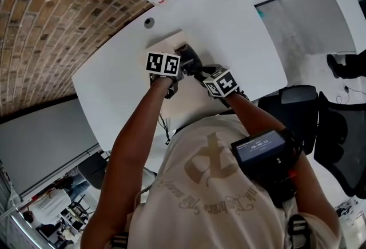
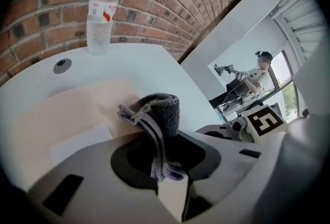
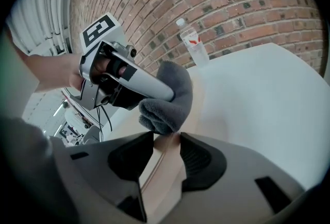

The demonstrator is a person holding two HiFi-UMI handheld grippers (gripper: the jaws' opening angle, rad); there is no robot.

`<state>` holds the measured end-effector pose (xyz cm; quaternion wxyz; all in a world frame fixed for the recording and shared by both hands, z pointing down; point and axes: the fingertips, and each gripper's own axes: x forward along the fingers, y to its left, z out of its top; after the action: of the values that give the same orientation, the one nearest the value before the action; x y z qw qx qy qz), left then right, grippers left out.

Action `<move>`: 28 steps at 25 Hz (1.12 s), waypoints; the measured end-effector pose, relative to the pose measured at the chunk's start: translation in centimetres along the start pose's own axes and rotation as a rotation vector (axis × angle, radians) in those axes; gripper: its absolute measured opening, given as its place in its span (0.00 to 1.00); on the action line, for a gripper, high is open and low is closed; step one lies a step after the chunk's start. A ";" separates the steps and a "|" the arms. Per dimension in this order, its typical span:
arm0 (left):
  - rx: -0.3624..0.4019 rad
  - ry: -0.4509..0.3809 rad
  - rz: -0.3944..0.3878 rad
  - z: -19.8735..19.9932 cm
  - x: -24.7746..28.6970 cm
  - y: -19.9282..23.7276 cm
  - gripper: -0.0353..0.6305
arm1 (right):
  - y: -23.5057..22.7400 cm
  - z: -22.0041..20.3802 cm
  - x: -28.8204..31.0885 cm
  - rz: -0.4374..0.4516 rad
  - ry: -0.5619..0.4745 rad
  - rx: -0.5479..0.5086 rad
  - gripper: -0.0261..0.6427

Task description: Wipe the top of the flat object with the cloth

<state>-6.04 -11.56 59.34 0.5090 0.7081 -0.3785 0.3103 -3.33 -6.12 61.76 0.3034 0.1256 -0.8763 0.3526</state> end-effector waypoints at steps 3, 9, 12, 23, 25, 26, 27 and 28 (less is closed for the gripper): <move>-0.005 0.012 0.030 -0.7 -0.6 0.9 0.21 | 0.1 0.2 0.0 0.016 0.010 -0.027 0.30; -0.005 0.041 0.088 -2.4 -2.4 3.5 0.21 | -0.3 -0.1 0.2 0.031 0.026 -0.032 0.31; -0.024 0.033 0.109 -3.6 -3.6 4.8 0.21 | -0.2 -0.1 0.2 0.033 0.019 -0.035 0.31; -0.099 -0.028 0.177 -8.8 -9.0 10.3 0.21 | -0.5 -0.3 0.2 -0.004 0.013 -0.010 0.31; -0.117 -0.049 0.186 -9.6 -9.9 11.1 0.21 | -0.5 -0.2 0.2 -0.013 0.004 -0.001 0.31; -0.124 -0.060 0.190 -10.0 -10.3 11.4 0.21 | -0.5 -0.2 0.2 -0.018 0.001 0.008 0.31; -0.130 -0.070 0.194 -10.3 -10.6 11.7 0.21 | -0.5 -0.4 0.2 -0.022 0.000 0.020 0.31; -0.136 -0.081 0.196 -10.7 -10.8 11.8 0.21 | -0.5 -0.5 0.2 -0.026 0.000 0.033 0.31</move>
<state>-22.35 -1.27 59.24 0.5073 0.6434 -0.4864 0.3035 -3.07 -6.16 62.45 0.3058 0.1421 -0.8686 0.3631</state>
